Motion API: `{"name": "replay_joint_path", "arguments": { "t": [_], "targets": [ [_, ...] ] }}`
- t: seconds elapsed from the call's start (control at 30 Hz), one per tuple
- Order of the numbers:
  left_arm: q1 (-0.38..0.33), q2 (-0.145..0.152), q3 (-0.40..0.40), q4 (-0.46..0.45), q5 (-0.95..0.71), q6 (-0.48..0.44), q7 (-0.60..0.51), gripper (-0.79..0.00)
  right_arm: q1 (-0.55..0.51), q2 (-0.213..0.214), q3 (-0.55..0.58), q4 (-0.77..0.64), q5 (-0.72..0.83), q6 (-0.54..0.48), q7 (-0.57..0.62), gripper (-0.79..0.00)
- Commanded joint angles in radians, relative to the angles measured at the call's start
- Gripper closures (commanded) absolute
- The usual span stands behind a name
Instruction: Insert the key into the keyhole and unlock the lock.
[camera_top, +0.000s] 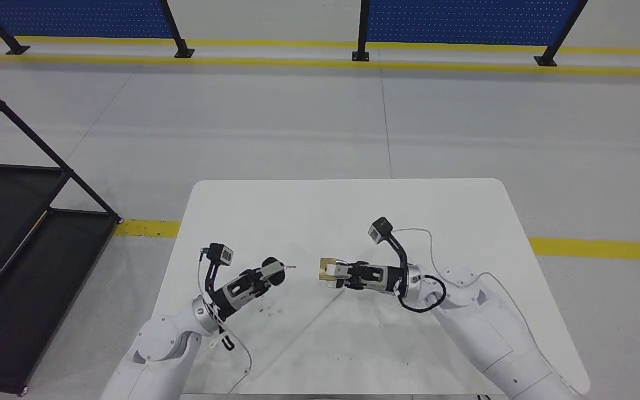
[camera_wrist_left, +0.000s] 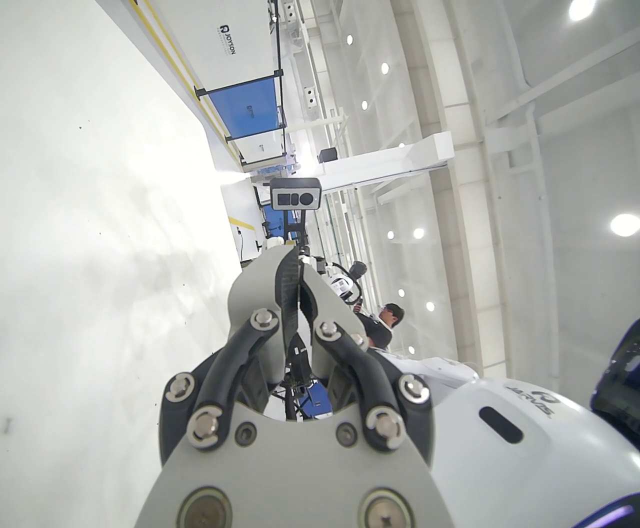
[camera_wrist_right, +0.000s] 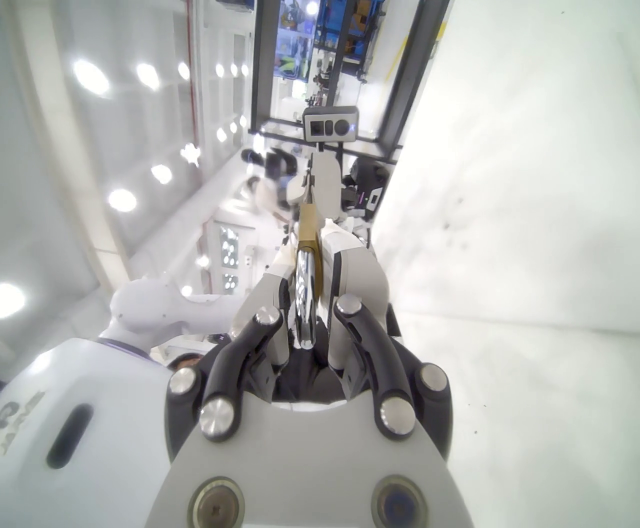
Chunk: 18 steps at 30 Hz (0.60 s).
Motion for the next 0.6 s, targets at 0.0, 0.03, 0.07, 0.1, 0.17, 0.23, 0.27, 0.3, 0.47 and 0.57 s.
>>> {"name": "replay_joint_path", "arguments": {
  "t": [0.0, 0.03, 0.07, 0.1, 0.17, 0.23, 0.27, 0.3, 0.47, 0.57],
  "targets": [
    [0.008, 0.001, 0.0, -0.007, 0.004, 0.004, 0.0, 0.0, -0.009, 0.003, 0.006, -0.016, -0.03, -0.008, -0.009, 0.0],
    [0.011, 0.002, 0.001, -0.01, 0.005, 0.005, 0.001, 0.0, -0.012, 0.004, 0.008, -0.022, -0.036, -0.013, -0.007, 0.0],
    [0.014, 0.002, 0.003, -0.013, 0.007, 0.006, 0.003, 0.0, -0.016, 0.005, 0.011, -0.027, -0.045, -0.018, -0.005, 0.0],
    [0.016, 0.003, 0.008, -0.017, 0.008, 0.01, -0.001, 0.0, -0.019, 0.006, 0.012, -0.032, -0.055, -0.023, 0.0, 0.0],
    [0.021, 0.004, 0.014, -0.025, 0.005, 0.014, -0.008, 0.0, -0.023, 0.008, 0.016, -0.042, -0.068, -0.035, 0.008, 0.0],
    [0.022, 0.005, 0.019, -0.027, 0.006, 0.015, -0.011, 0.0, -0.027, 0.009, 0.018, -0.047, -0.073, -0.051, 0.015, 0.0],
    [0.022, 0.005, 0.021, -0.028, 0.007, 0.013, -0.009, 0.0, -0.028, 0.009, 0.019, -0.049, -0.076, -0.06, 0.017, 0.0],
    [0.022, 0.005, 0.025, -0.027, 0.009, 0.011, -0.006, 0.0, -0.029, 0.009, 0.02, -0.051, -0.081, -0.069, 0.017, 0.0],
    [0.014, 0.005, 0.048, -0.015, 0.02, -0.008, 0.007, 0.0, -0.037, 0.01, 0.023, -0.057, -0.107, -0.097, 0.002, 0.0],
    [0.013, 0.006, 0.057, -0.01, 0.015, -0.02, 0.006, 0.0, -0.041, 0.009, 0.024, -0.059, -0.121, -0.106, -0.01, 0.0]
  ]
}}
